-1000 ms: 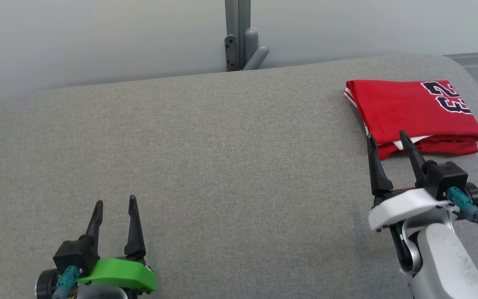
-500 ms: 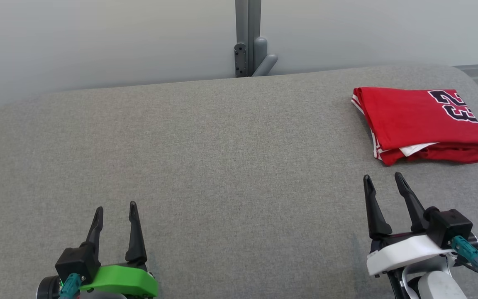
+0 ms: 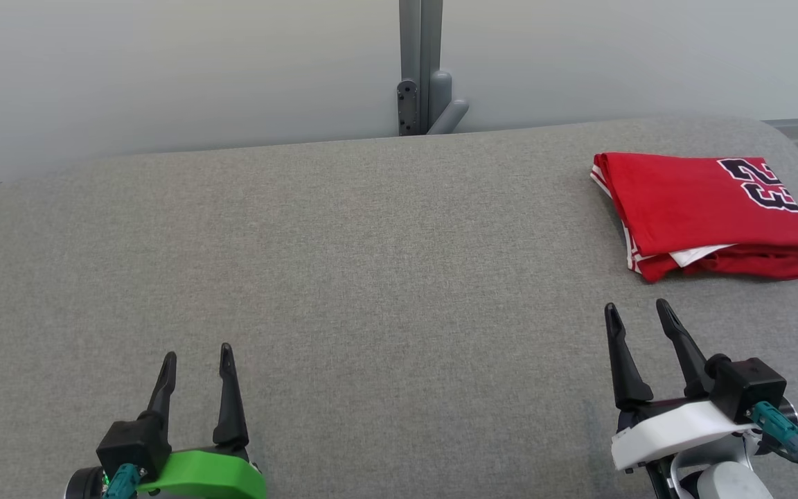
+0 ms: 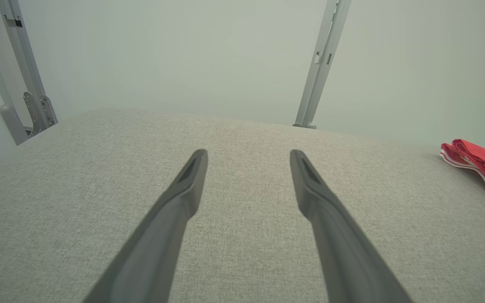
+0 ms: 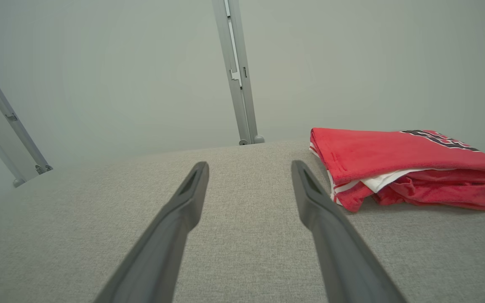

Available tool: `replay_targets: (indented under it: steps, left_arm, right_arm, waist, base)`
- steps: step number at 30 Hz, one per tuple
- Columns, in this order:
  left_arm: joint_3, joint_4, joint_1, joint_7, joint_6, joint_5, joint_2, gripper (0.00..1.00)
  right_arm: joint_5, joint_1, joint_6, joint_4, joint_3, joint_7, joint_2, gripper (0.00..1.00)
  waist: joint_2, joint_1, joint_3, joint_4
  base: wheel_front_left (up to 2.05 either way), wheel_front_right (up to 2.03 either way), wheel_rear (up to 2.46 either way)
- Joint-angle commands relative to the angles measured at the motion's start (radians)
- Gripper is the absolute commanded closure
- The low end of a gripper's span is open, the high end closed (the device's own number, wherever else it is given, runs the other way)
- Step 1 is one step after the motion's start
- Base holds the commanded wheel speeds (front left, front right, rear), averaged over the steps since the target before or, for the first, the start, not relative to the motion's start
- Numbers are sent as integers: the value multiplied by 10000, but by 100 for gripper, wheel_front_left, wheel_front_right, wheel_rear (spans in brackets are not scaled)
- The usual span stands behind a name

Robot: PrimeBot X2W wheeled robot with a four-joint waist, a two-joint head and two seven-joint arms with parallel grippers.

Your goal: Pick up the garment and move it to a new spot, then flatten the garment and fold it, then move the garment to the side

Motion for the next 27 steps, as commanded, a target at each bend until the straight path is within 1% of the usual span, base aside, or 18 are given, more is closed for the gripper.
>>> replay_targets:
  steps: [1,22,23,24,27]
  left_arm:
    - [31,20,125,-48,-78,68,-14,0]
    - [107,172,196,-43,-192,184,-90,0]
    - [106,180,187,-43,-208,171,-93,100]
    - [80,184,93,-2,-168,62,-75,100]
    - [72,424,136,83,-177,-47,-80,100]
  right_arm:
    - [33,142,-16,-36,-16,12,-5,0]
    - [8,246,-16,-164,7,112,-4,0]
    - [6,241,-16,-164,4,114,-4,100]
    - [11,165,2,-90,23,88,2,100]
    - [111,268,2,115,36,96,25,100]
  waist:
    - [29,1,-11,14]
    - [29,1,-81,126]
    - [29,1,-78,126]
    - [0,1,-79,126]
    - [0,1,-78,127]
  base:
    - [0,0,0]
    - [0,0,0]
    - [0,0,0]
    - [0,0,0]
    - [0,0,0]
